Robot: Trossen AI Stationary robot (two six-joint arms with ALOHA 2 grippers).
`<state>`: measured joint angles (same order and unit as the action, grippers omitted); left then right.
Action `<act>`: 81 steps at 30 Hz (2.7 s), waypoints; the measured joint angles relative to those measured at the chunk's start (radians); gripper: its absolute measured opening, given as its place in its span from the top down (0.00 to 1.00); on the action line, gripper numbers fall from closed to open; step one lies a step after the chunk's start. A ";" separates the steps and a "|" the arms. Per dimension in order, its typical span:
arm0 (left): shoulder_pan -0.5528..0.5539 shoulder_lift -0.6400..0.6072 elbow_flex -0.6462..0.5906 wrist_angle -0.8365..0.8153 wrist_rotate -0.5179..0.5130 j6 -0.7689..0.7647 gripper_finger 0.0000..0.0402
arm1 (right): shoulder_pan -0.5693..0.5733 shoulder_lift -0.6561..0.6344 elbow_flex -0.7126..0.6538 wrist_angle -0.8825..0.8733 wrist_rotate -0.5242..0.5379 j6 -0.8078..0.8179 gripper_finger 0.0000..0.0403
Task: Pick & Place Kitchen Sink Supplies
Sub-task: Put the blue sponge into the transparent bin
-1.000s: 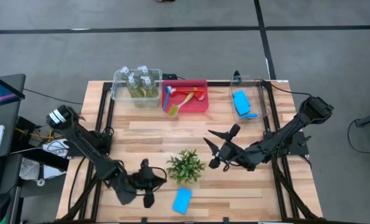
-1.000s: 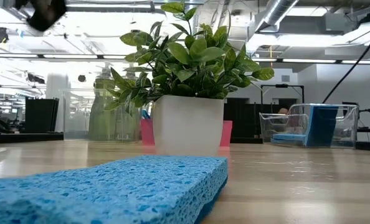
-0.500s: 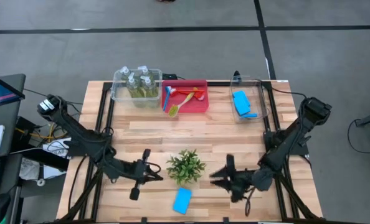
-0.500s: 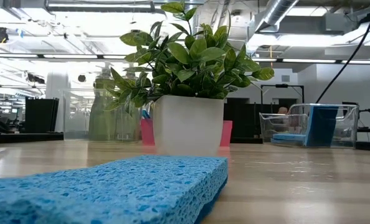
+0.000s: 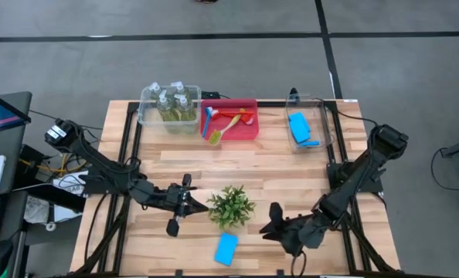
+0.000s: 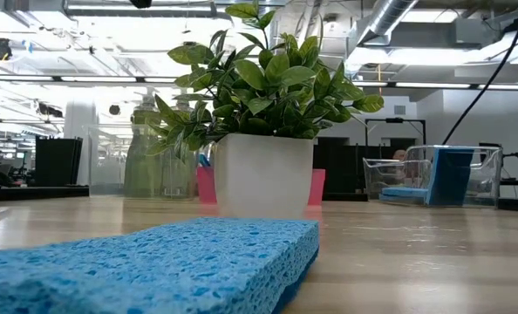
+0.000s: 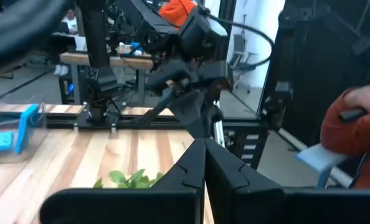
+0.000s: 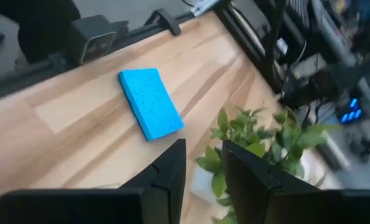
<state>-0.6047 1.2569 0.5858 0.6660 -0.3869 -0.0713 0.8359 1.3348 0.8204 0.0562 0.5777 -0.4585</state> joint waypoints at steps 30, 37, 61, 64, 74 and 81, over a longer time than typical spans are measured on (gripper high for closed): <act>-0.024 0.000 0.000 0.008 -0.001 -0.060 0.99 | -0.175 0.448 0.375 -0.243 -0.408 -0.197 0.76; -0.024 0.000 0.000 0.008 -0.001 -0.061 0.99 | -0.195 0.526 0.472 -0.317 -0.488 -0.278 0.76; -0.024 0.000 0.000 0.008 -0.001 -0.061 0.99 | -0.282 0.535 0.484 -0.279 -0.579 -0.302 0.76; -0.024 0.000 0.000 0.007 -0.001 -0.059 0.99 | -0.285 0.535 0.484 -0.274 -0.579 -0.302 0.76; -0.024 0.000 0.000 0.007 -0.001 -0.057 0.99 | -0.296 0.535 0.484 -0.254 -0.579 -0.303 0.76; -0.024 0.000 0.000 0.007 -0.002 -0.057 0.99 | -0.298 0.609 0.485 -0.219 -0.610 -0.308 0.76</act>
<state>-0.6284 1.2573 0.5858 0.6733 -0.3885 -0.1280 0.5380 1.9440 1.3053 -0.1630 -0.0324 -0.7662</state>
